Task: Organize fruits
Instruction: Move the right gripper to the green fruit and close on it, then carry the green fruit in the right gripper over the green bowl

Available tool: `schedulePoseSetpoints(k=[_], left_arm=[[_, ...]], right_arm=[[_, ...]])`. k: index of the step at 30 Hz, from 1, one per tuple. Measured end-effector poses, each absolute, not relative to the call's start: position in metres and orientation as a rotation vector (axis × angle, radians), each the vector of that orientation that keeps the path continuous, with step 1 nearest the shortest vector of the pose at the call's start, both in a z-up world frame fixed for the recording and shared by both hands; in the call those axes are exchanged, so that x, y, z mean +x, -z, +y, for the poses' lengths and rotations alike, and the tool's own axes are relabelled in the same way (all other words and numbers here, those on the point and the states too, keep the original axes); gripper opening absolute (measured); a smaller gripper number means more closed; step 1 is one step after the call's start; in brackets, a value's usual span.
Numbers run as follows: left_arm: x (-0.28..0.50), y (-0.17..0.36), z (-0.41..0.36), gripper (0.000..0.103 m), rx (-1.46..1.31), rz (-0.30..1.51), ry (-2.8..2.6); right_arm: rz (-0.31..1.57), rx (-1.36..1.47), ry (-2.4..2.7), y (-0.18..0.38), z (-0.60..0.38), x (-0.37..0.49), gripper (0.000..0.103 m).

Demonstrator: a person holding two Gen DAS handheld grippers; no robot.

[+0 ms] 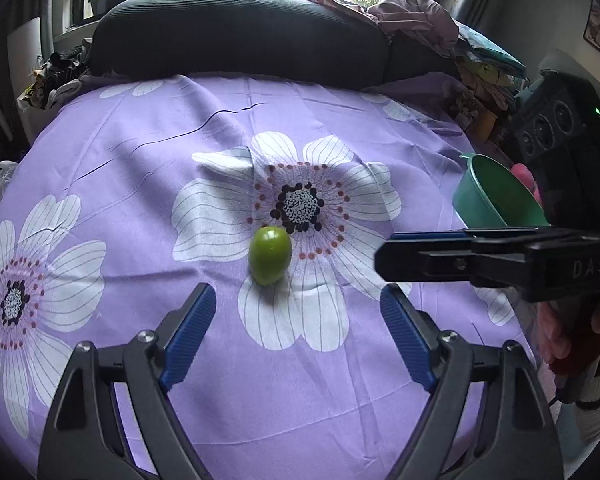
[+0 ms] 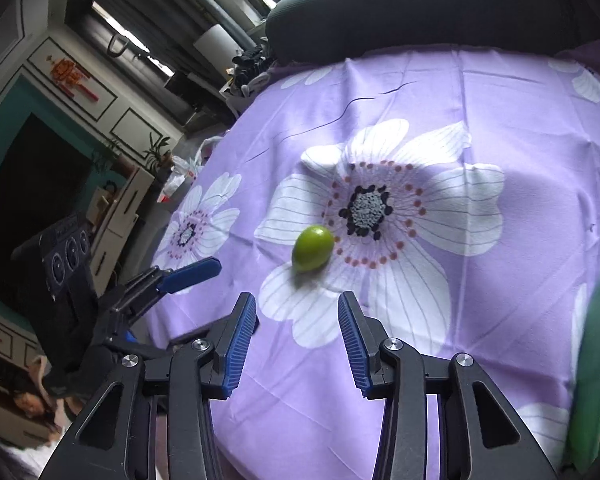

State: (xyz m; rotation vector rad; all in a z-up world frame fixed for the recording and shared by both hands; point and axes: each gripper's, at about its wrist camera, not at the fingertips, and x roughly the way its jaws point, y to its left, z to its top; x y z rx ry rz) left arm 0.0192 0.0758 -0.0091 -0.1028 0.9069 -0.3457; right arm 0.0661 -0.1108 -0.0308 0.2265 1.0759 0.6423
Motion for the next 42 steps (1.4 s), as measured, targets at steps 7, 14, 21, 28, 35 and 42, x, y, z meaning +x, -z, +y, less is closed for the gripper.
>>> schedulePoseSetpoints(k=[7,14,21,28,35,42], left_arm=[[0.045,0.026,0.069,0.075,-0.077,0.950,0.392],[0.067,0.039,0.068,0.059,-0.100,0.993,0.383],[0.074,0.043,0.073,0.048,-0.090,1.001,0.355],[0.079,0.050,0.076,0.038,-0.088,1.023,0.344],[0.087,0.056,0.069,0.033,-0.026,1.058,0.325],[0.082,0.054,0.069,0.033,-0.011,1.041,0.322]], right_arm=[[1.153,0.296,-0.628,0.061,-0.089,0.100,0.044],[1.202,0.357,-0.569,0.080,-0.086,0.118,0.044],[1.230,0.368,-0.546,0.090,-0.083,0.125,0.044],[1.231,0.364,-0.551,0.091,-0.079,0.130,0.044],[1.226,0.341,-0.538,0.092,-0.075,0.131,0.039],[1.198,0.366,-0.559,0.092,-0.079,0.129,0.036]])
